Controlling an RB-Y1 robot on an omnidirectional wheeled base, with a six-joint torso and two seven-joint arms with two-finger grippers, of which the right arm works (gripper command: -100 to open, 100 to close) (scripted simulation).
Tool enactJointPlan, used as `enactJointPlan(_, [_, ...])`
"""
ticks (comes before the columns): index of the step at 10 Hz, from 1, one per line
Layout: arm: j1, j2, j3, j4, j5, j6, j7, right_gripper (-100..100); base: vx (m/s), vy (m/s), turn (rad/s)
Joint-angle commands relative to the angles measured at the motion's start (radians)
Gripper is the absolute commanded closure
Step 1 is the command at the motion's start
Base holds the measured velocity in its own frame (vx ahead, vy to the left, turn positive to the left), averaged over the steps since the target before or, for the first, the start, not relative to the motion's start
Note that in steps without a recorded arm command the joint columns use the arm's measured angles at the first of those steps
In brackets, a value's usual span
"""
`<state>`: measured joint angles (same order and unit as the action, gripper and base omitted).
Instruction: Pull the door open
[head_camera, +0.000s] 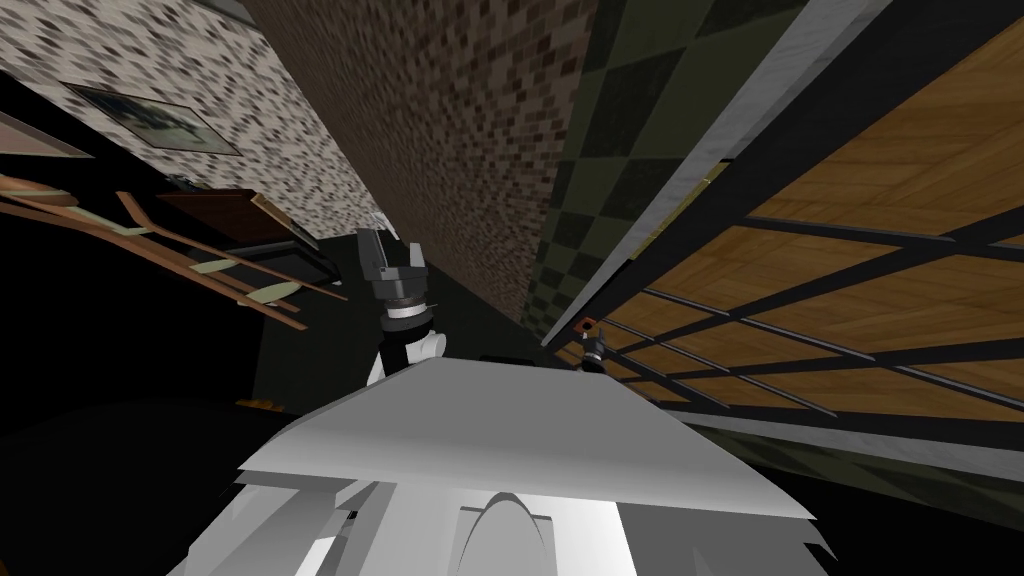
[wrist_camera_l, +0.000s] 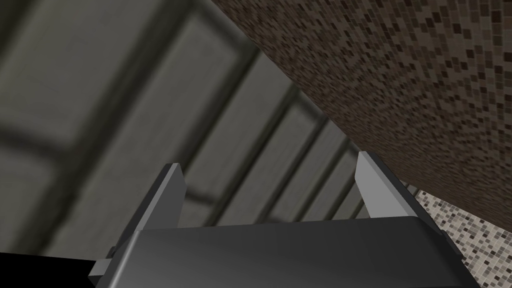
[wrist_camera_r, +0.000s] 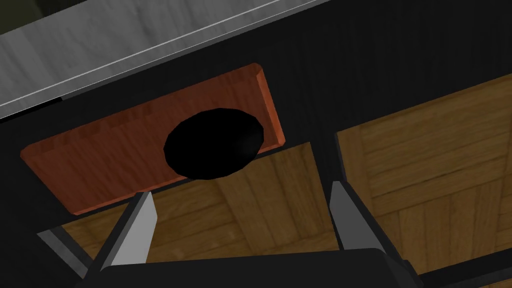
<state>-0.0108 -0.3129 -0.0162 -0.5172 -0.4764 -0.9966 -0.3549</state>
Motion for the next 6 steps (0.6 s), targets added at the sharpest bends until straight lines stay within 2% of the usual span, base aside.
enactJointPlan(1, [-0.01, 0.011, 0.005, 0.002, -0.017, 0.003, -0.05, -100, -0.062, -0.015, 0.035])
enactJointPlan(3, [-0.014, 0.019, 0.007, -0.005, -0.03, 0.007, -0.101, -100, -0.052, -0.011, 0.015])
enactJointPlan(4, [-0.014, 0.019, 0.007, -0.005, -0.03, 0.007, -0.107, -100, -0.043, -0.002, 0.012])
enactJointPlan(6, [-0.021, 0.035, 0.013, -0.017, -0.056, 0.016, -0.173, -100, -0.06, -0.01, 0.032])
